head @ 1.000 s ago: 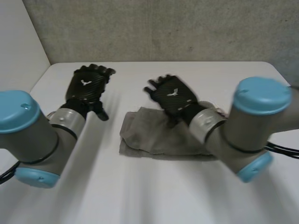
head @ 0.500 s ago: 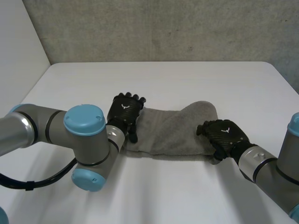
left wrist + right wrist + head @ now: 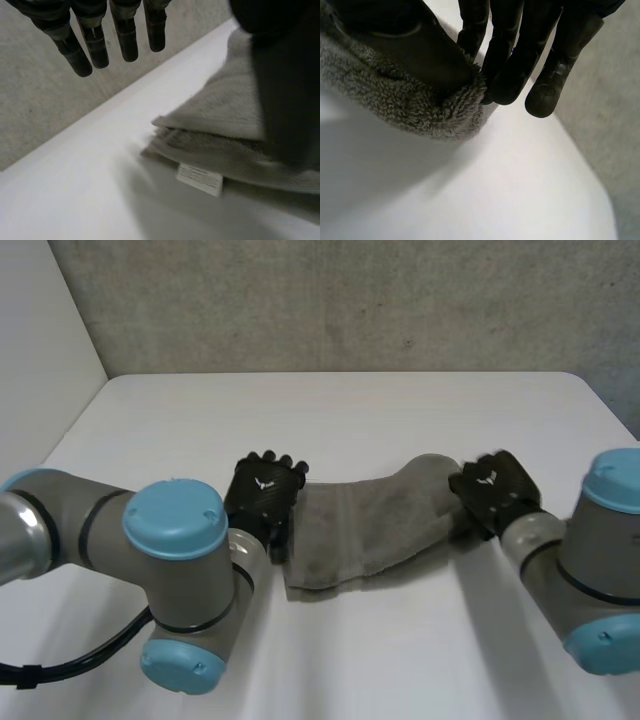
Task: Fold the towel.
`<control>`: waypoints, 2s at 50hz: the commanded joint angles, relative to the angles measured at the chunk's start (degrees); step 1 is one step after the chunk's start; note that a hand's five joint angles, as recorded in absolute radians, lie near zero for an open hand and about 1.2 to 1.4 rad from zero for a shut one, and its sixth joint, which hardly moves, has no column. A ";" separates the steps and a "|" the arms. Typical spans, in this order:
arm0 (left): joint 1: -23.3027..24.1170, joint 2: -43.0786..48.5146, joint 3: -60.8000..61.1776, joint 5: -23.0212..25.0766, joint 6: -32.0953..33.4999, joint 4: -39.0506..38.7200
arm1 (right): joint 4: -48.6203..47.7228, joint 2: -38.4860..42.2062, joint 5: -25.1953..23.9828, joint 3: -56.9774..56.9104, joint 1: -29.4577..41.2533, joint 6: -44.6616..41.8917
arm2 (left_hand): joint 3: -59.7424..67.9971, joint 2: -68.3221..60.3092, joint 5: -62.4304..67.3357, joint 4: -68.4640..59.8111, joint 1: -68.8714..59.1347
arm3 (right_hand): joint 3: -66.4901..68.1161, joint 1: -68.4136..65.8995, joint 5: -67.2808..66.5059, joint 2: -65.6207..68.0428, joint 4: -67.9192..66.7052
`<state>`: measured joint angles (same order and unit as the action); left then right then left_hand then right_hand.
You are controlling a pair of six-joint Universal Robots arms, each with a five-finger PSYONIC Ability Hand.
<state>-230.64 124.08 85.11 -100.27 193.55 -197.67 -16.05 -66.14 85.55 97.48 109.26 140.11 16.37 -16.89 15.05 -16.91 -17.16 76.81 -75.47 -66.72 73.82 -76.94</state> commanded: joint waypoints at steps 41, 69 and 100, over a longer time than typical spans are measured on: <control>-5.44 -6.23 1.65 7.46 -6.96 -8.35 | 7.77 -2.41 -13.92 -8.88 4.40 32.57 | -3.79 4.32 -12.48 4.33 4.59 | -66.81 65.47 66.72 -63.82 66.94; -2.09 4.07 -0.82 6.93 -6.52 -2.28 | 11.65 13.23 -13.04 -16.44 6.05 29.08 | -3.29 3.81 -11.97 3.83 4.08 | -66.81 65.47 66.72 -63.82 66.94; -12.20 -31.08 4.45 3.51 -8.54 9.41 | 17.98 -18.23 7.00 -14.42 2.28 29.08 | -5.48 6.00 -14.16 6.02 6.27 | -66.81 65.47 66.72 -63.82 66.94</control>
<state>-241.51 95.55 87.77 -96.95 185.16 -188.83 0.31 -83.88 92.23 82.14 112.90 169.07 14.77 -15.48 13.32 -16.89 -15.88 14.15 -12.95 -1.13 14.57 -15.15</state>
